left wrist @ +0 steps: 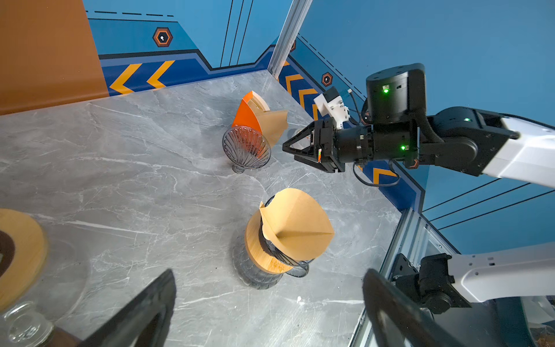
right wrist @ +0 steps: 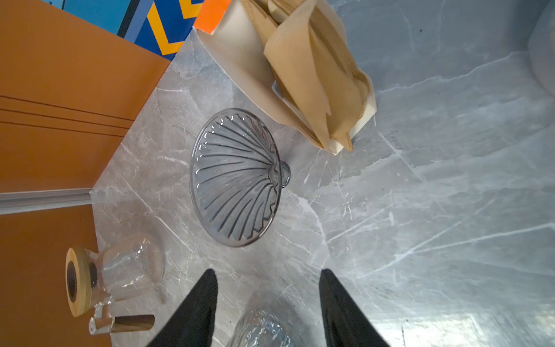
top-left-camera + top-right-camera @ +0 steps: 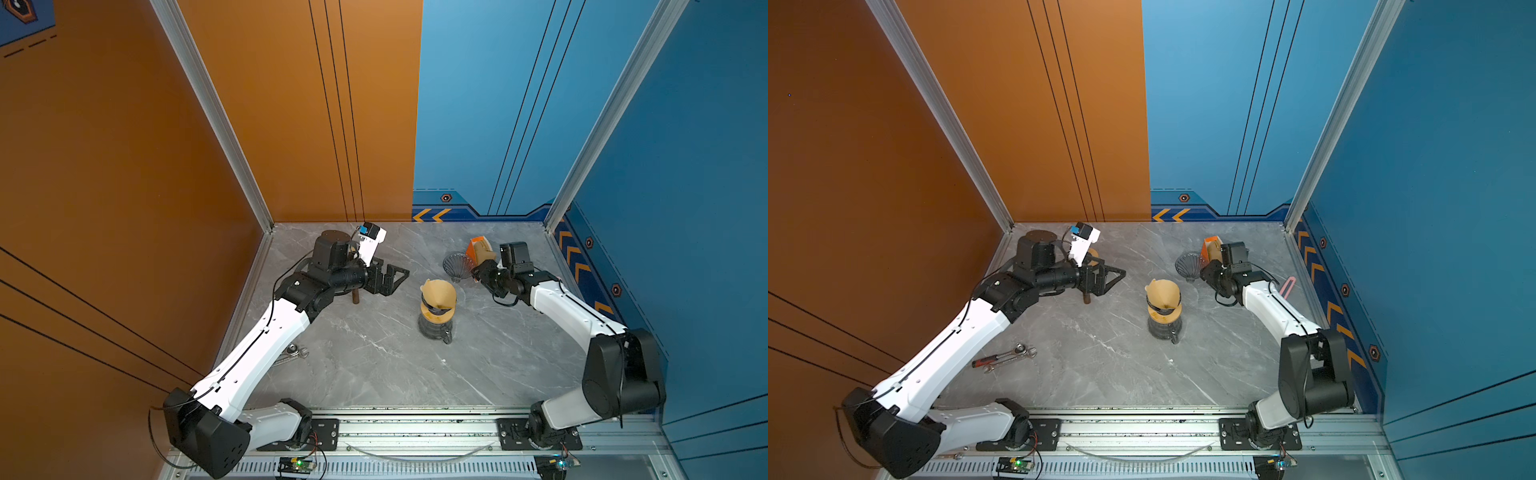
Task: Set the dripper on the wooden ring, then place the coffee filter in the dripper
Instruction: 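Reach the right gripper to the clear ribbed glass dripper and grasp it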
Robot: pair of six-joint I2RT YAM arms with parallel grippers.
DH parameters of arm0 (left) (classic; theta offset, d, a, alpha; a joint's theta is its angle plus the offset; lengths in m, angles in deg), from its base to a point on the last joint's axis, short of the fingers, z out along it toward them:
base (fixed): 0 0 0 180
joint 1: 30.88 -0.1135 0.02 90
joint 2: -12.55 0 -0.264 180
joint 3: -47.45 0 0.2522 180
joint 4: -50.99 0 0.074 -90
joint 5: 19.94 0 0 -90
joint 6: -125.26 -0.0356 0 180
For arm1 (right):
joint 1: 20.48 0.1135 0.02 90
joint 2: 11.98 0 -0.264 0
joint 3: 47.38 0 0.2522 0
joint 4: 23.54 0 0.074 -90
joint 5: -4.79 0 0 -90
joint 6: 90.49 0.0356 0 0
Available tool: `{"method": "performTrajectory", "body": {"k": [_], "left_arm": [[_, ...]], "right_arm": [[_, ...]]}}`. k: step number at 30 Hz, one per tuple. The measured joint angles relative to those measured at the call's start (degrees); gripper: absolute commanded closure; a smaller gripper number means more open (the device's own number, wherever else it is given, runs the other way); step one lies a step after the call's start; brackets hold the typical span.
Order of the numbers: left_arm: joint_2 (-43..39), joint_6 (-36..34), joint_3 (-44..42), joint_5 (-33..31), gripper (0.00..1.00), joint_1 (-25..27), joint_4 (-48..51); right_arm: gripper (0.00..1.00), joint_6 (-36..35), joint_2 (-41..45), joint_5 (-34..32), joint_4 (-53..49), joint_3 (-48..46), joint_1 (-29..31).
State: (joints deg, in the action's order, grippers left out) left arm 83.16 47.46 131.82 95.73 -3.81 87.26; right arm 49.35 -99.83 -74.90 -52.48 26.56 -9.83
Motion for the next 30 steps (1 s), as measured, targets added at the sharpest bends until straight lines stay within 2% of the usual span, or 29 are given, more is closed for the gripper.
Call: {"method": "performTrajectory", "body": {"k": [12, 25, 30], "left_arm": [[-0.8, -0.4, 0.0, 0.0, 0.02, 0.0, 0.0], [-1.8, -0.5, 0.0, -0.2, 0.02, 0.0, 0.1], [-2.0, -0.5, 0.0, -0.2, 0.02, 0.0, 0.2]], "right_arm": [[0.54, 5.6, -7.2, -1.6, 4.7, 1.8, 0.3], [0.55, 8.2, -12.6, -3.4, 7.4, 4.0, 1.4], [0.58, 9.1, -13.8, -4.5, 7.5, 4.2, 1.5]]}}
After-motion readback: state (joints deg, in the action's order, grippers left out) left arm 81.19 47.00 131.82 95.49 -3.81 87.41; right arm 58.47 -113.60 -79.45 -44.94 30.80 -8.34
